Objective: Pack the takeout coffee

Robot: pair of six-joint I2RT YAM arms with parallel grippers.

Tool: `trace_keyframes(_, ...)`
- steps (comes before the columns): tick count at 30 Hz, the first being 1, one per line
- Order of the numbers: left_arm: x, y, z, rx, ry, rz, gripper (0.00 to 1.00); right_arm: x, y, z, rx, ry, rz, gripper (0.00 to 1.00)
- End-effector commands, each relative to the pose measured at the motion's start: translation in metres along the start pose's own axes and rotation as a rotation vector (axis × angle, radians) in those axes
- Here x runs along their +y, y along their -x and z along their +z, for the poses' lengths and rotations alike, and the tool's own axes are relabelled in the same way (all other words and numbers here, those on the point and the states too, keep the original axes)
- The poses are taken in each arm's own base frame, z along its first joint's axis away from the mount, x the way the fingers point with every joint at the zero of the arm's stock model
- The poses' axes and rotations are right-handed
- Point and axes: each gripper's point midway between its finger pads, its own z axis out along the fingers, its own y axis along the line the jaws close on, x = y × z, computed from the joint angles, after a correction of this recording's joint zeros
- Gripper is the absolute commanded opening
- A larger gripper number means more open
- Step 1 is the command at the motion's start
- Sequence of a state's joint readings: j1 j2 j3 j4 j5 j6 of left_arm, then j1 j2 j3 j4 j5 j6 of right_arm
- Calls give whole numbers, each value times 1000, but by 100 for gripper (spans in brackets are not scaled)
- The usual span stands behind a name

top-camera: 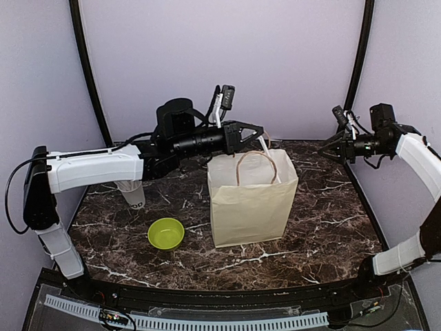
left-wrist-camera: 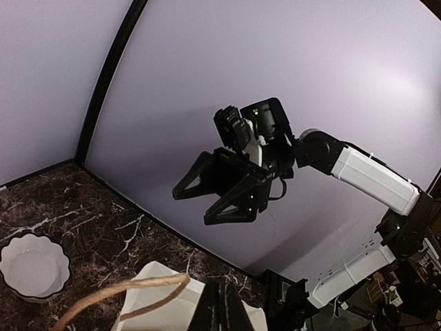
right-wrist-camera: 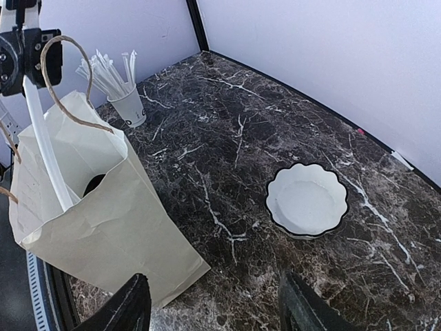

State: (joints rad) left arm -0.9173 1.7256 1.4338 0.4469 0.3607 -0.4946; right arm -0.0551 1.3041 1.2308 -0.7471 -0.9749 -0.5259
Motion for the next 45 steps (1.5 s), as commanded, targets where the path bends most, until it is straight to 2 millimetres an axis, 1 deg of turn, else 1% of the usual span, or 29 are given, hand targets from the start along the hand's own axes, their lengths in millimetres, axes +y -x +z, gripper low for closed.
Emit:
trace_keyframes(1, -13, -15, 7, 21, -47, -29, 0, -2, 1, 1, -9, -1, -21, 63)
trace_keyframes(5, -5, -39, 13, 91, -21, -65, 2, -1, 1, 1, -10, 0, -23, 63)
trace_keyframes(8, -1, -49, 12, 129, 1, -82, 17, -1, 1, 0, -11, 1, -25, 64)
trace_keyframes(9, -2, -47, 11, 129, 1, -80, 24, 0, 1, 0, -12, 3, -25, 64)
trace_keyframes(10, -3, -48, 11, 135, 1, -80, 27, 0, 1, 0, -13, 3, -24, 64)
trace_keyframes(14, -13, -29, 4, 115, 2, -37, 42, 1, 3, 0, -16, 6, -26, 64)
trace_keyframes(18, -30, 8, -9, 85, 30, 82, 52, 2, 12, -5, -16, -2, -42, 64)
trace_keyframes(19, -29, 17, -13, 82, 69, 107, 56, 2, 18, -8, -13, -10, -53, 64)
trace_keyframes(22, -34, 56, -40, 24, 171, 272, 69, -5, 40, -18, -7, -75, -85, 64)
trace_keyframes(23, -27, 66, -48, 5, 247, 305, 72, -10, 47, -21, -9, -108, -92, 64)
trace_keyframes(24, -30, 79, -62, -13, 280, 374, 76, -16, 56, -26, -17, -150, -102, 65)
trace_keyframes(25, -19, 85, -72, -14, 363, 401, 77, -22, 63, -30, -25, -196, -106, 65)
trace_keyframes(26, -22, 98, -86, -31, 396, 466, 80, -30, 70, -35, -32, -251, -93, 66)
trace_keyframes(27, -13, 101, -96, -26, 462, 493, 81, -36, 77, -41, -48, -295, -89, 69)
trace_keyframes(28, -14, 114, -112, -44, 501, 543, 84, -42, 84, -47, -66, -344, -73, 76)
trace_keyframes(29, -4, 116, -122, -33, 563, 558, 85, -49, 91, -53, -94, -388, -52, 87)
trace_keyframes(30, 2, 125, -138, -40, 606, 583, 87, -54, 96, -60, -121, -425, -31, 97)
trace_keyframes(32, 22, 133, -163, -20, 697, 587, 90, -56, 105, -69, -166, -448, -11, 99)
trace_keyframes(33, 33, 129, -171, 18, 729, 578, 91, -57, 109, -73, -186, -460, -3, 99)
trace_keyframes(34, 48, 136, -187, 18, 793, 565, 93, -58, 115, -78, -211, -484, 8, 99)
trace_keyframes(35, 58, 130, -195, 57, 831, 555, 94, -61, 122, -85, -242, -528, 25, 99)
trace_keyframes(36, 72, 135, -211, 61, 907, 549, 97, -65, 128, -94, -273, -575, 44, 99)
trace_keyframes(37, 81, 132, -220, 86, 951, 543, 98, -66, 133, -101, -297, -618, 52, 99)
trace_keyframes(38, 95, 134, -239, 79, 1044, 537, 99, -69, 136, -108, -318, -658, 60, 99)
trace_keyframes(40, 105, 141, -265, 20, 1150, 517, 99, -75, 138, -120, -343, -731, 87, 99)
trace_keyframes(41, 102, 145, -276, -15, 1170, 507, 99, -79, 137, -125, -356, -766, 113, 99)
trace_keyframes(43, 114, 145, -294, -47, 1218, 426, 99, -83, 134, -132, -378, -816, 135, 99)
trace_keyframes(44, 121, 146, -306, -44, 1251, 396, 99, -83, 130, -131, -373, -819, 135, 99)
trace_keyframes(45, 126, 145, -309, -44, 1263, 362, 99, -82, 128, -129, -371, -809, 134, 98)
